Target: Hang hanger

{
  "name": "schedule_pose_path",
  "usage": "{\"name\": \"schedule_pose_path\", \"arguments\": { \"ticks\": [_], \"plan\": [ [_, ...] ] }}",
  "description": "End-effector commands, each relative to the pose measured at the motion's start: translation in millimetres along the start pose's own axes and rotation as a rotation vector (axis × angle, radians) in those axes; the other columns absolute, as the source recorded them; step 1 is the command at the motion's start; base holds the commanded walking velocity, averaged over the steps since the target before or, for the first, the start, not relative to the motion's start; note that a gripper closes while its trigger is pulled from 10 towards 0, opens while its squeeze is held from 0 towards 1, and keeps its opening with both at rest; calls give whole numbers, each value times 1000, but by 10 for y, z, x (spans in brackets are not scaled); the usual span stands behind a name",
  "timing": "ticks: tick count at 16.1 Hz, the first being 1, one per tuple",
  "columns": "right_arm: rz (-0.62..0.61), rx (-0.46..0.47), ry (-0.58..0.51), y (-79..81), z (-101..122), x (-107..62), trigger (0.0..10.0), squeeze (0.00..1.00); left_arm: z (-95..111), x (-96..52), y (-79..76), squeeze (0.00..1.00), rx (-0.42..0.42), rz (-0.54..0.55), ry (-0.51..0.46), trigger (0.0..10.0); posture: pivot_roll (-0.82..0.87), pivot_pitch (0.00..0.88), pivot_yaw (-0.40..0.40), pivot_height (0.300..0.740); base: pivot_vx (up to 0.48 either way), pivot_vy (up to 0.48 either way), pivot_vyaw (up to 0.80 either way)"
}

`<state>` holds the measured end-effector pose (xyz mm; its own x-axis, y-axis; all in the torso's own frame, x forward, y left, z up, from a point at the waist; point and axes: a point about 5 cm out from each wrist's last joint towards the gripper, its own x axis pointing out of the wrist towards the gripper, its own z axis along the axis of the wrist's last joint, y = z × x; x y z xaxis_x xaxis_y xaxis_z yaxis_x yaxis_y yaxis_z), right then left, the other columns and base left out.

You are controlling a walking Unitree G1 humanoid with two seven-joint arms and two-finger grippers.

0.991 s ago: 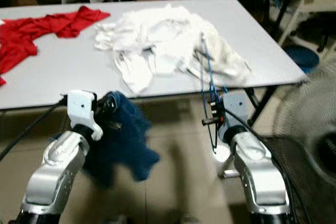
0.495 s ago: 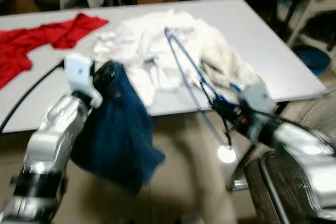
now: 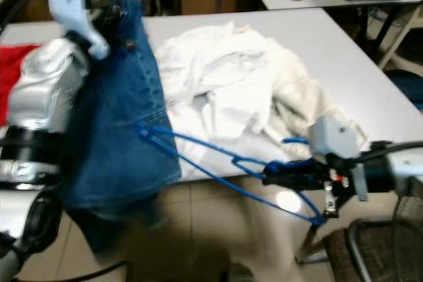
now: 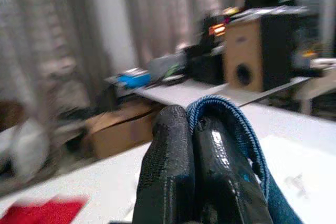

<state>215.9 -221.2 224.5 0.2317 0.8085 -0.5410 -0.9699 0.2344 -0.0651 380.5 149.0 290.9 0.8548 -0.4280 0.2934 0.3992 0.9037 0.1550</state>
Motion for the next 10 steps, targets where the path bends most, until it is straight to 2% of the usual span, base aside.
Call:
{"name": "schedule_pose_path", "arguments": {
  "ticks": [1,2,4,6,7,8,9,10],
  "plan": [
    [10,-53,3,-10,60,28,10000,0,178,24,43,0,11,-7,-55,10000,-119,57,39,740,398,0,0],
    [-1,-66,3,-57,80,66,10000,0,232,58,7,0,3,-31,-65,10000,-117,57,38,740,352,0,0],
    [-94,-129,-19,-333,199,299,10000,0,466,95,-240,0,11,-171,-118,10000,-113,56,41,740,0,0,0],
    [-148,-152,-38,-484,310,389,10000,0,581,69,-316,0,6,-232,-155,10000,-109,57,39,740,0,0,0],
    [-282,-188,-27,-816,507,480,10000,0,784,2,-363,0,17,-303,-221,10000,-107,58,36,740,0,0,0],
    [-314,-193,-22,-888,550,494,10000,0,828,-13,-361,0,13,-307,-240,10000,-107,58,36,740,0,0,0],
    [-430,-246,15,-1119,686,494,10000,0,995,-44,-331,0,3,-299,-306,10000,-100,58,27,740,0,0,0],
    [-579,-303,8,-1337,884,425,10000,0,1171,-68,-287,0,-3,-281,-375,10000,-98,57,23,740,0,0,0]
  ]
}}
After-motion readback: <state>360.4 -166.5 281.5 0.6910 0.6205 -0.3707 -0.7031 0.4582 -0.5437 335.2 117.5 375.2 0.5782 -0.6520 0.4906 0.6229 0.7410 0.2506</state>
